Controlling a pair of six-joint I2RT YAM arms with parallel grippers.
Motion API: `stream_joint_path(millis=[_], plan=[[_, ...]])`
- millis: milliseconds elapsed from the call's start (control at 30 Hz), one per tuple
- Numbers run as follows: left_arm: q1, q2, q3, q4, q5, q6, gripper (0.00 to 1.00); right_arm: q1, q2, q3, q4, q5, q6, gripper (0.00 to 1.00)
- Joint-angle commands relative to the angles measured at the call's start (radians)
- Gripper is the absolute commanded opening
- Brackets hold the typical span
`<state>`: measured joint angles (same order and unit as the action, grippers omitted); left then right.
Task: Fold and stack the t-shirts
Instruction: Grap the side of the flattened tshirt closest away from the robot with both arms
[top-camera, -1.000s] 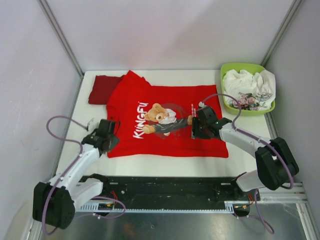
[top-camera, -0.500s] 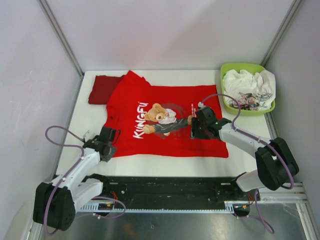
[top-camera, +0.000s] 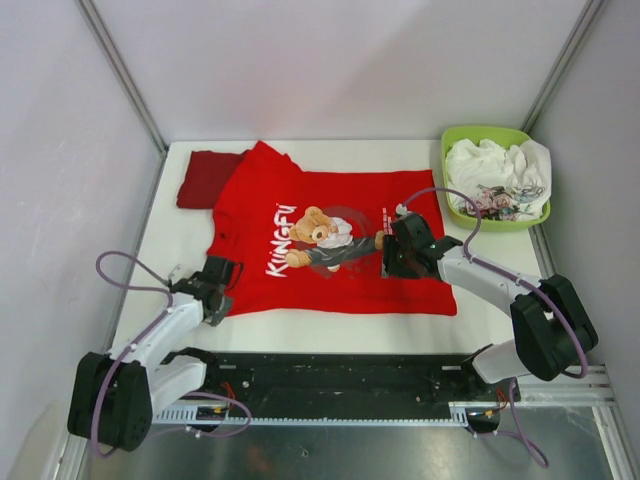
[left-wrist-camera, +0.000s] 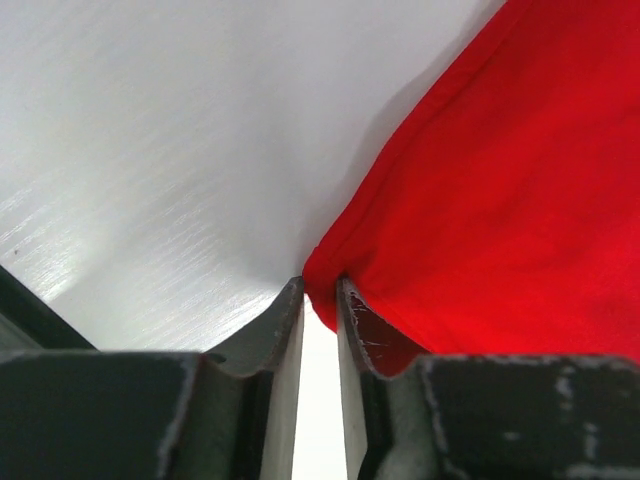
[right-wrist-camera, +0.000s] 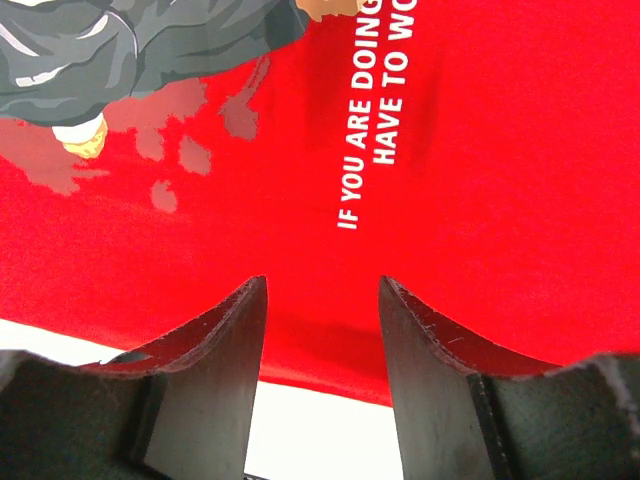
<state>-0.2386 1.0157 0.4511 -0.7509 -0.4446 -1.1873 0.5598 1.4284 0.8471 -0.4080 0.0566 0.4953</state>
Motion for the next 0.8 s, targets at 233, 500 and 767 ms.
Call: stream_joint_path(millis=[233,500,767], plan=[[0.007,-0.024,0.07,0.027,-0.039,0.062,0.0,0.004,-0.014,0.003,0.023,0.008,-0.004,0.51],[0.002,0.072,0.267,0.032,-0.036,0.18,0.0,-0.003,-0.014,0.003,0.027,0.008,-0.001,0.5],[-0.022,0.293,0.445,0.123,0.014,0.285,0.0,-0.013,0.001,0.002,0.033,0.013,0.001,0.5]])
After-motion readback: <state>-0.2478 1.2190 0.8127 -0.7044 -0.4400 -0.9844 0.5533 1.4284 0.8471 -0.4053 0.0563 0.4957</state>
